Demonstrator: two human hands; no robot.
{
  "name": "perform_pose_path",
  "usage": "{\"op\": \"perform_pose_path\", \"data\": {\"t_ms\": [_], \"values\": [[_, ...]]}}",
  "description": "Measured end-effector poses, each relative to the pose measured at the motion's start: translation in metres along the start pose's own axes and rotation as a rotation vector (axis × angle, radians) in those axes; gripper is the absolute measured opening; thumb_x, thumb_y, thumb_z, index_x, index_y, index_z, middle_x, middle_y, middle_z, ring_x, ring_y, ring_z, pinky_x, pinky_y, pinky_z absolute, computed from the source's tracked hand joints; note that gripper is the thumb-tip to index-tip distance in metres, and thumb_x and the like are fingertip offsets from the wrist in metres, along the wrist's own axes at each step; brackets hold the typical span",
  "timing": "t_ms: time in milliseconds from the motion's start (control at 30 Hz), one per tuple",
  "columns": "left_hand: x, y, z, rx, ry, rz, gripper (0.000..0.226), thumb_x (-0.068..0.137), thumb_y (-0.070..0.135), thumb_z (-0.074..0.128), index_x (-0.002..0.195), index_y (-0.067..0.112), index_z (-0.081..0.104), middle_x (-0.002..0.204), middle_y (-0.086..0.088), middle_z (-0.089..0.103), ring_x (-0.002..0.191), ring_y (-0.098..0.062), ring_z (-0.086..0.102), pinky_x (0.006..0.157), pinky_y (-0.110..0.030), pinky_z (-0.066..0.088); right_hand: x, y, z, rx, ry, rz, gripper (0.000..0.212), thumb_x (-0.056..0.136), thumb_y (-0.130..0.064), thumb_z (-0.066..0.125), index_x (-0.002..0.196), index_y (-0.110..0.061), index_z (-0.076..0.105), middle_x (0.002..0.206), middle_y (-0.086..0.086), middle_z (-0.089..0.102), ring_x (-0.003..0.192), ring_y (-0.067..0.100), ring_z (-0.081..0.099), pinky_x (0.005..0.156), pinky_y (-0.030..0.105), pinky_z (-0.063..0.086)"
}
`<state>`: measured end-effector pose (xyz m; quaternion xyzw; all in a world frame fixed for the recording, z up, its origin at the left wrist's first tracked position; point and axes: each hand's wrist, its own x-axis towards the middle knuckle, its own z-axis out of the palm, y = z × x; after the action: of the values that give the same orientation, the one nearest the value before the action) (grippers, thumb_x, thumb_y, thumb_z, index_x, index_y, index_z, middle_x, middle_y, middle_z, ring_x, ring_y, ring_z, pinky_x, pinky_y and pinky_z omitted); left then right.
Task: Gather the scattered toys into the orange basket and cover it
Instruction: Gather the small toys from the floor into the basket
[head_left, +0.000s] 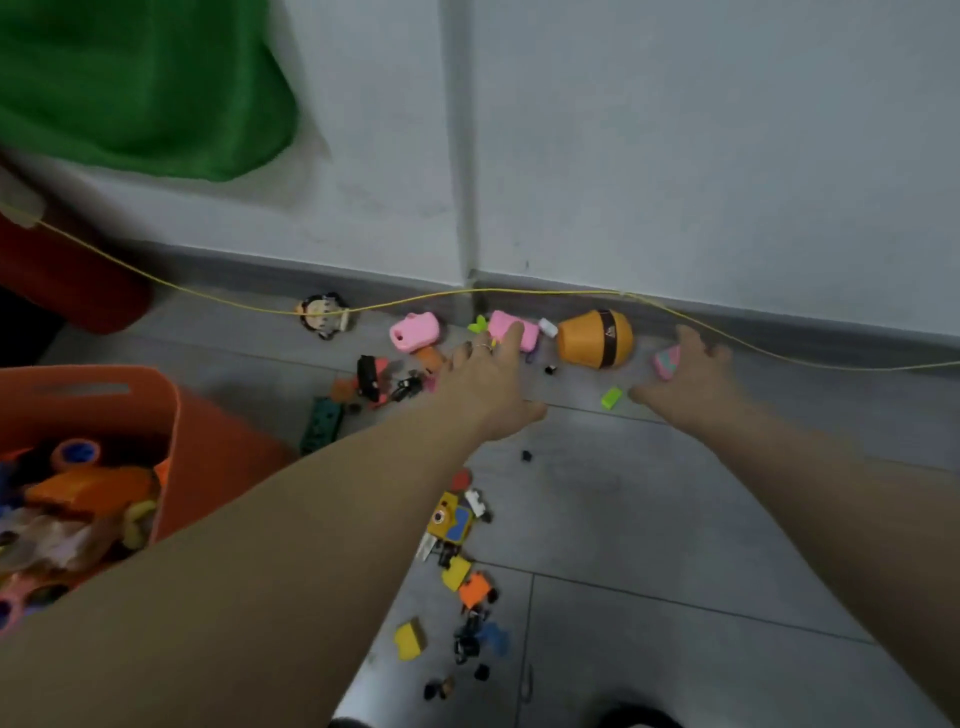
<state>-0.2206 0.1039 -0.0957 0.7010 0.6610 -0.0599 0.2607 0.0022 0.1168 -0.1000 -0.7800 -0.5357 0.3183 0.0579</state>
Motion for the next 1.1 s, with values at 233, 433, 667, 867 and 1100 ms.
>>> {"op": "perform_pose_path", "data": {"t_ms": [233, 433, 667, 867, 1100], "values": [[0.085, 0.003, 0.032, 0.199, 0.161, 0.076, 0.074, 0.082, 0.04, 0.06, 0.145, 0.017, 0.028, 0.148, -0.008, 0.032, 0.139, -0.029, 0.028, 0.112, -0.045, 0.027, 0.064, 0.059, 0.01, -0.255, -0.056, -0.145, 0.082, 0.072, -0.029, 0.077, 0.144, -0.029, 0.039, 0.145, 0.012, 0.03, 0.135, 0.035, 0.026, 0.109, 0.034, 0.028], [0.102, 0.003, 0.045, 0.242, 0.125, 0.04, 0.051, 0.093, 0.029, 0.054, 0.135, 0.01, 0.033, 0.135, -0.018, 0.045, 0.125, -0.038, 0.04, 0.098, -0.043, 0.038, 0.071, 0.067, 0.02, -0.213, 0.025, -0.207, 0.042, 0.074, -0.026, 0.077, 0.11, -0.016, 0.058, 0.13, 0.014, 0.031, 0.121, 0.034, 0.038, 0.099, 0.031, 0.036], [0.094, 0.016, 0.043, -0.301, 0.154, -0.051, 0.035, 0.09, 0.026, 0.057, 0.116, 0.005, 0.048, 0.111, -0.017, 0.059, 0.103, -0.033, 0.058, 0.082, -0.033, 0.045, 0.055, 0.066, 0.048, -0.073, 0.07, -0.242, 0.024, 0.08, -0.022, 0.069, 0.094, -0.02, 0.049, 0.108, 0.013, 0.044, 0.1, 0.029, 0.044, 0.082, 0.031, 0.04], [0.1, 0.048, 0.02, -1.346, 0.021, -0.412, 0.03, 0.088, 0.018, 0.058, 0.116, 0.014, 0.049, 0.102, -0.009, 0.056, 0.084, -0.022, 0.06, 0.087, -0.045, 0.057, 0.074, 0.005, 0.034, 0.893, 0.011, 0.083, 0.05, 0.076, -0.034, 0.053, 0.126, -0.034, 0.054, 0.099, 0.001, 0.057, 0.099, 0.021, 0.059, 0.085, 0.041, 0.055], [0.071, 0.041, 0.014, -1.203, 0.036, -0.377, 0.041, 0.082, 0.033, 0.066, 0.119, 0.018, 0.055, 0.111, -0.006, 0.064, 0.099, -0.022, 0.064, 0.088, -0.043, 0.057, 0.05, -0.026, 0.053, 0.881, -0.151, 0.114, 0.025, 0.092, -0.026, 0.046, 0.112, -0.027, 0.06, 0.083, 0.001, 0.059, 0.063, 0.016, 0.054, 0.051, 0.022, 0.042]]}}
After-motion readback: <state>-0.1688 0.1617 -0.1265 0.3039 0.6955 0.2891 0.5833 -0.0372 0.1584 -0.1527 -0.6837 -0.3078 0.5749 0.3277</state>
